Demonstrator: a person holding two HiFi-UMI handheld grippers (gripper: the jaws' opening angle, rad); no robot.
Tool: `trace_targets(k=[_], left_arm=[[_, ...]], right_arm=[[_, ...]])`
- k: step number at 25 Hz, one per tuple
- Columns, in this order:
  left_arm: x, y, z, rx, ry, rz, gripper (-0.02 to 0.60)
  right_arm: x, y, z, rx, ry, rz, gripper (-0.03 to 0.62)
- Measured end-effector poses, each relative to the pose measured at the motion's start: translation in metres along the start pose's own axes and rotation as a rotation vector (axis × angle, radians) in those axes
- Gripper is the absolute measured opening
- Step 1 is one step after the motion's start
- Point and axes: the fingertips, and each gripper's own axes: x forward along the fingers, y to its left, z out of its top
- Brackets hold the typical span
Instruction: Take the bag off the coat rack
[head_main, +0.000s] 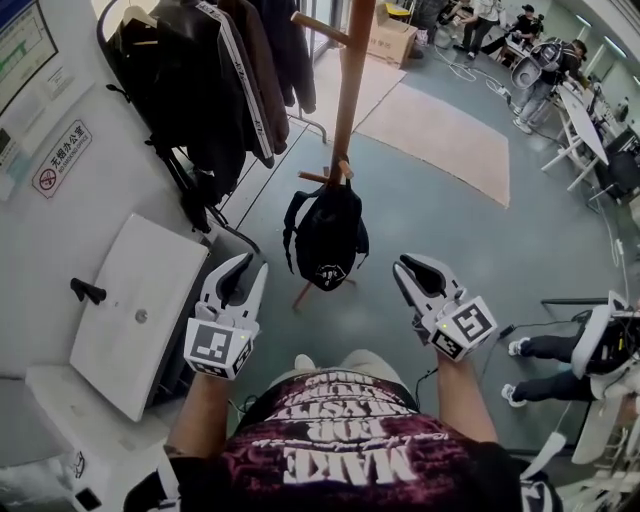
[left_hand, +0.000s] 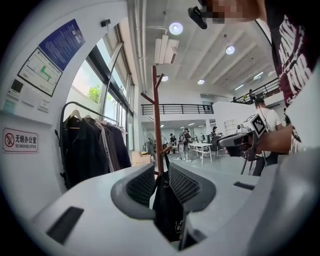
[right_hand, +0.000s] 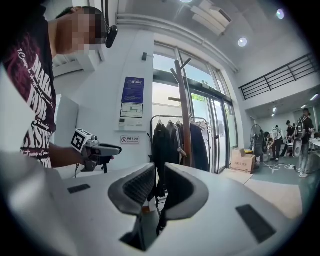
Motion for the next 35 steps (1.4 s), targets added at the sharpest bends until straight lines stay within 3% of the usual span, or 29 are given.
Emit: trace_targets(k=[7, 23, 30, 35], left_arm=[[0.032, 0.001, -0.001, -0.001, 0.025, -0.006, 0.080], [0.102, 0.013, -0.005, -0.028, 0.042, 0.045, 0.080], [0.133, 0.007, -0.020, -0.045, 0.052, 0.012, 0.080], [0.166, 0.006, -0.042, -0.101, 0.087, -0.009, 0.081]], right_arm=[[0.012, -0.023, -0.002, 0.016, -0.006, -0.001, 0.067], [0.084, -0.087, -0.011, 0.042, 0.021, 0.124, 0.067], [0.108, -0.107, -0.026, 0.042, 0.063, 0.162, 0.069], [0.134, -0.113, -0.046, 0.065, 0.105, 0.203, 0.075]])
